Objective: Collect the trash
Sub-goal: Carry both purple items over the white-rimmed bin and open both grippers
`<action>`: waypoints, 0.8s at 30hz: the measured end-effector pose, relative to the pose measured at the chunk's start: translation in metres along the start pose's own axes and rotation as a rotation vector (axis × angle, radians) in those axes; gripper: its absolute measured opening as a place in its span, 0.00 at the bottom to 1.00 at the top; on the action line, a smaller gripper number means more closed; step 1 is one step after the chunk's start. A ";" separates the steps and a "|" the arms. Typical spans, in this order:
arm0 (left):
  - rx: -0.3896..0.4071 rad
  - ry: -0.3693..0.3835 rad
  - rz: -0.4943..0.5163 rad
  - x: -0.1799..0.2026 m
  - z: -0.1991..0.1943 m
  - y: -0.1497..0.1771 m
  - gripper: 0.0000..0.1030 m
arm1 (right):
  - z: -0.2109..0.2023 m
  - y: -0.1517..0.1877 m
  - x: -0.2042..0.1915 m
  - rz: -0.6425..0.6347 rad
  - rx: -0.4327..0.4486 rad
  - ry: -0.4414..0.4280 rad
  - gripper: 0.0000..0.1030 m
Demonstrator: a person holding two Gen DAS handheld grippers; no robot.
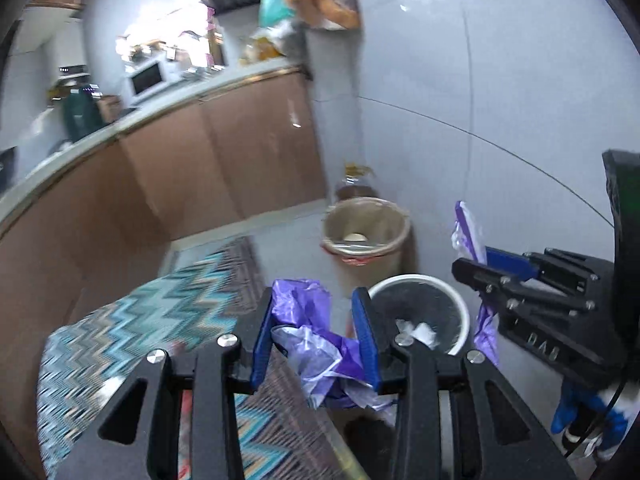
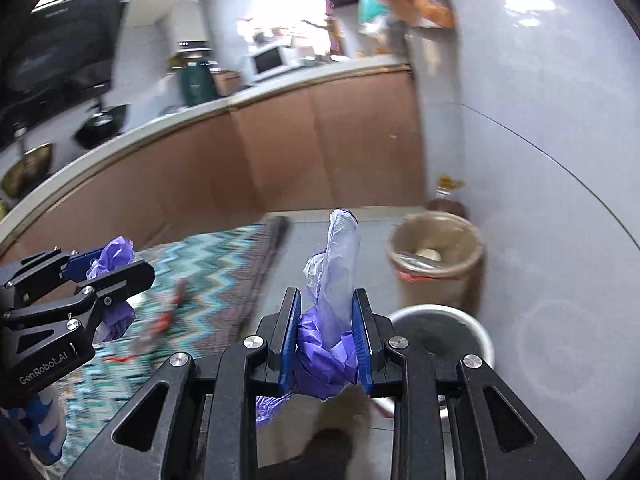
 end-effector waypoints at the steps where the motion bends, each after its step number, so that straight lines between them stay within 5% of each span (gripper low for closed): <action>1: -0.015 0.027 0.004 0.010 0.015 -0.010 0.34 | 0.007 -0.002 0.013 0.010 -0.008 0.027 0.25; 9: -0.148 0.163 -0.029 0.057 0.131 -0.051 0.35 | 0.067 -0.004 0.089 0.079 -0.084 0.139 0.25; 15: -0.215 0.176 -0.077 0.064 0.190 -0.055 0.37 | 0.121 0.002 0.117 0.106 -0.159 0.159 0.26; 21: -0.281 0.251 -0.126 0.074 0.219 -0.048 0.44 | 0.151 0.020 0.131 0.130 -0.218 0.170 0.31; 24: -0.279 0.270 -0.143 0.074 0.219 -0.046 0.46 | 0.153 0.024 0.136 0.140 -0.229 0.185 0.42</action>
Point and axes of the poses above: each gripper's, at about its wrist camera, not at the fingertips, and z roughly the way its jaws point, x to its right, y to its underside, the point moved 10 cm from there along z, roughly the way its jaws point, and after that the axes turned 11 degrees about -x, right-handed, at the moved point
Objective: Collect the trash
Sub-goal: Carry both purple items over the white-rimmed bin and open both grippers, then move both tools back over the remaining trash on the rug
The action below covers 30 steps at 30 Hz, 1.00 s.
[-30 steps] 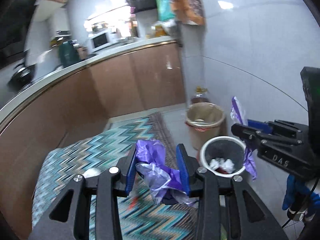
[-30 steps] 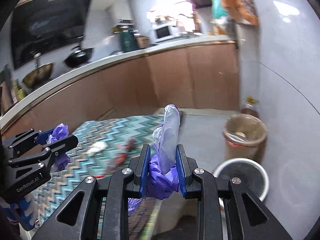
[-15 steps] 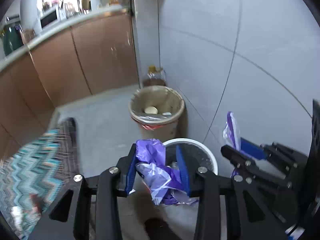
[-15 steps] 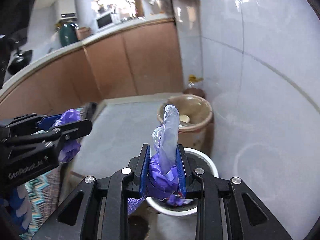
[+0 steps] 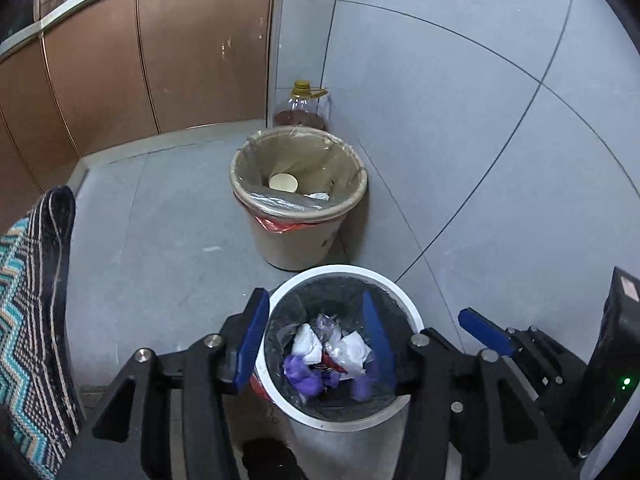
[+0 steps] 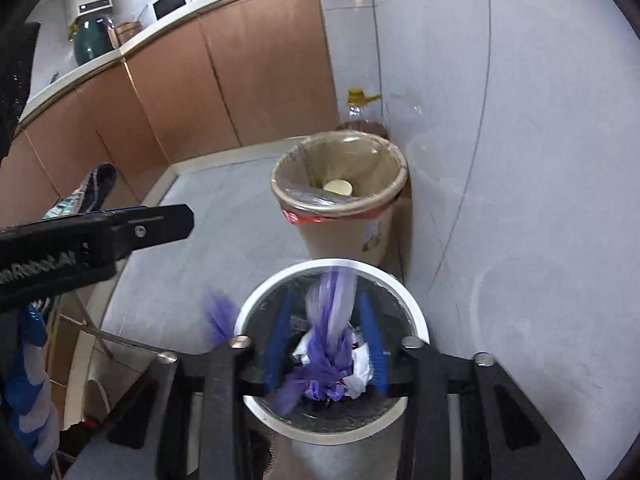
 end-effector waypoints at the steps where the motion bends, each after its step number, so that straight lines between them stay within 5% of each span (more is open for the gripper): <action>1: 0.007 0.007 -0.002 0.000 -0.003 0.000 0.46 | -0.001 0.001 0.002 0.004 0.000 0.002 0.42; 7: 0.080 -0.009 -0.025 -0.007 -0.044 0.005 0.46 | -0.022 0.002 -0.002 0.017 0.027 -0.014 0.42; 18: 0.296 -0.063 -0.036 -0.026 -0.178 0.038 0.46 | -0.146 0.003 -0.058 -0.039 0.215 -0.063 0.54; 24: 0.413 -0.097 -0.026 -0.042 -0.259 0.077 0.46 | -0.222 0.013 -0.104 -0.103 0.311 -0.109 0.59; 30: 0.514 -0.220 -0.043 -0.074 -0.335 0.126 0.53 | -0.280 0.028 -0.146 -0.164 0.386 -0.151 0.61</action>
Point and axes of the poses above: each gripper's, at about its wrist camera, not at the fingertips, and z roughly the way its jaws point, x to its right, y to its underside, the point moved 10 cm from there along z, roughly the way its jaws point, and after that the axes turned 11 degrees about -x, right-handed, at the moved point
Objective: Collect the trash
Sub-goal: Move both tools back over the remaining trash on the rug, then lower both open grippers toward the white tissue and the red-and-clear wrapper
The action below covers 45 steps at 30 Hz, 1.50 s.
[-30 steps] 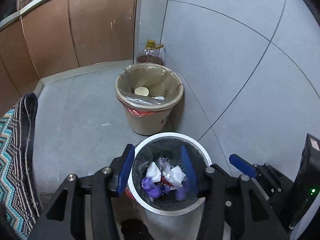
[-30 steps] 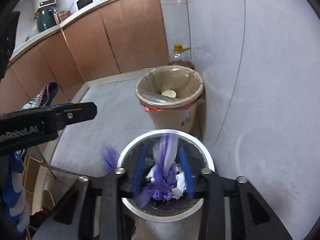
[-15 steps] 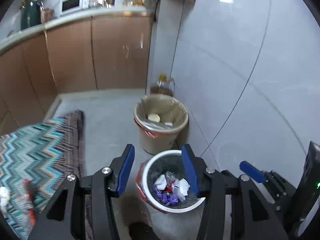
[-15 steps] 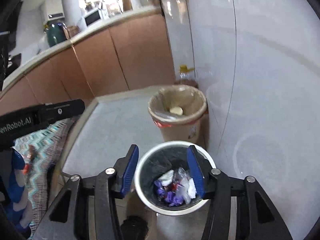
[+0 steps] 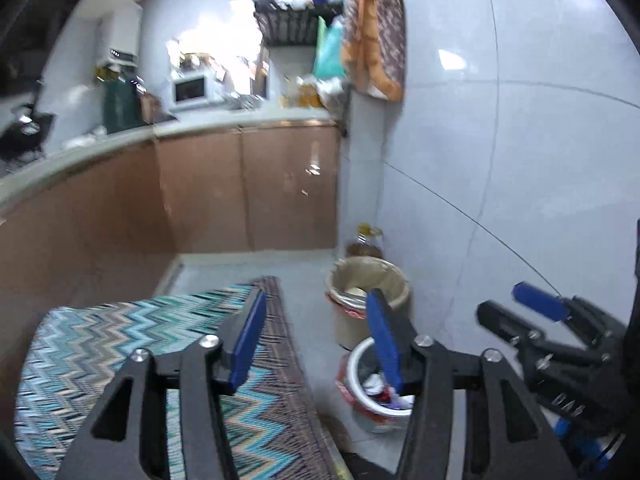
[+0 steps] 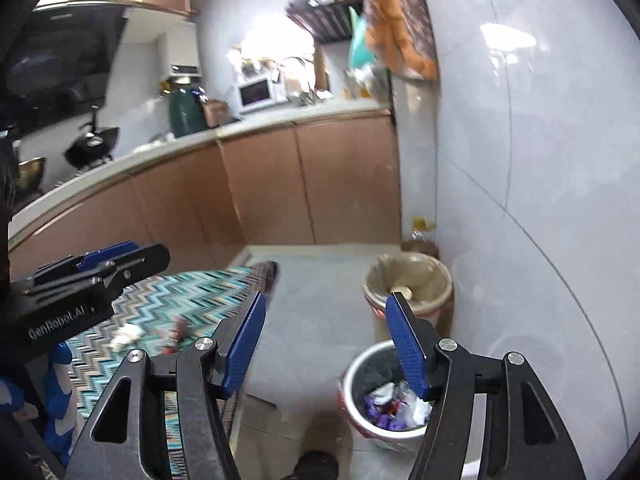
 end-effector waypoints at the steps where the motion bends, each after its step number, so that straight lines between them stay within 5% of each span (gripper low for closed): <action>1: 0.016 -0.013 -0.005 -0.008 -0.011 0.001 0.55 | -0.009 -0.001 -0.010 -0.013 0.010 -0.008 0.61; 18: 0.167 -0.240 -0.165 -0.125 -0.144 0.058 0.62 | -0.080 0.020 -0.126 -0.178 0.066 -0.076 0.71; 28: 0.187 -0.289 -0.223 -0.159 -0.166 0.079 0.64 | -0.098 0.017 -0.161 -0.234 0.097 -0.082 0.76; 45: 0.183 -0.314 -0.300 -0.209 -0.164 0.095 0.65 | -0.067 0.023 -0.192 -0.291 0.032 -0.055 0.76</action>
Point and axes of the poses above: each gripper's, at about its wrist camera, not at the fingertips, and z roughly the way its jaws point, x to its right, y to its underside, the point moved 10 cm from there along z, roughly the way its jaws point, and after that the axes turned 11 degrees about -x, right-handed, at the moved point
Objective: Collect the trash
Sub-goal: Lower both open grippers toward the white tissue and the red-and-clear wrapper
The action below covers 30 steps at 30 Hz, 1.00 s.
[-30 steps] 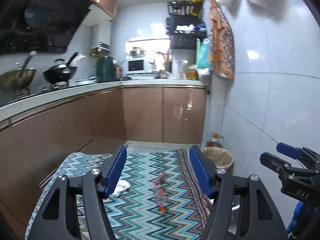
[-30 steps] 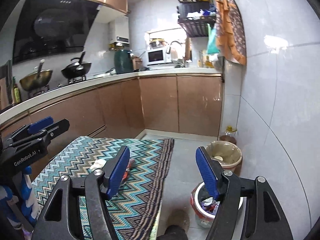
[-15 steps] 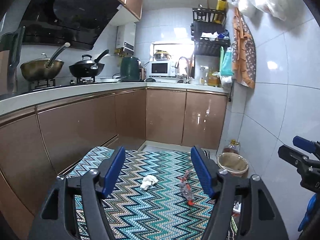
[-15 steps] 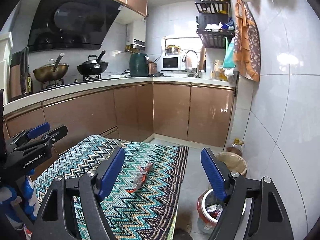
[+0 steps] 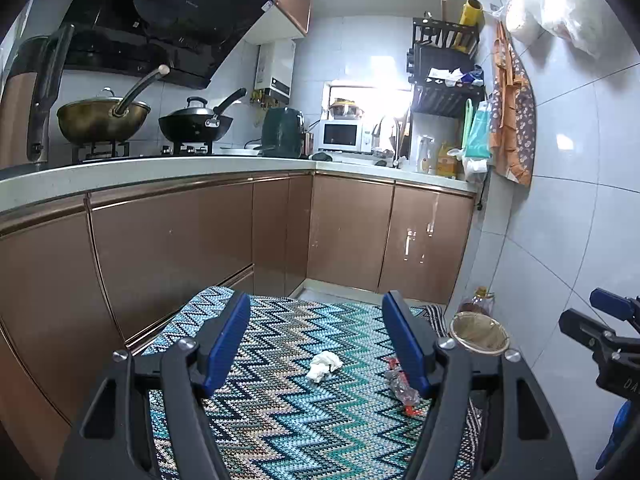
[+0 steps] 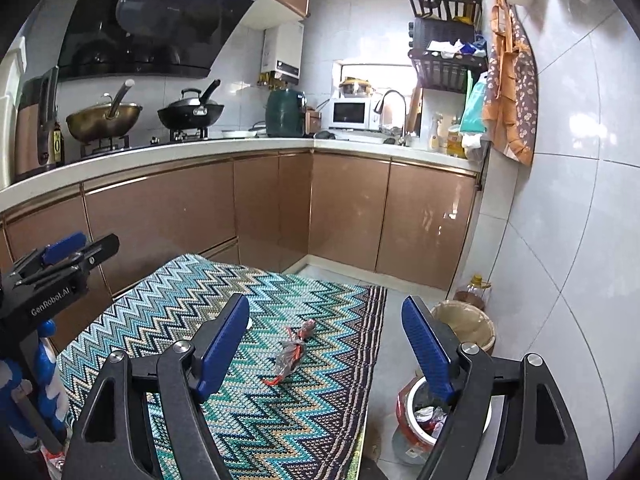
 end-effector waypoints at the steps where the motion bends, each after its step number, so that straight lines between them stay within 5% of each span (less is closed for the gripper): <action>1: -0.006 0.000 0.001 -0.001 0.003 0.002 0.65 | 0.004 0.001 -0.002 -0.001 -0.008 -0.001 0.76; 30: -0.162 -0.050 0.003 -0.010 0.090 0.026 0.65 | 0.083 0.008 -0.016 0.012 -0.117 -0.075 0.76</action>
Point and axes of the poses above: each gripper's, at about its wrist camera, not at the fingertips, and z roughly the way its jaws point, x to its right, y to its underside, the point moved 10 cm from there along z, roughly the way its jaws point, and after that the axes turned 11 degrees about -x, right-handed, at the moved point
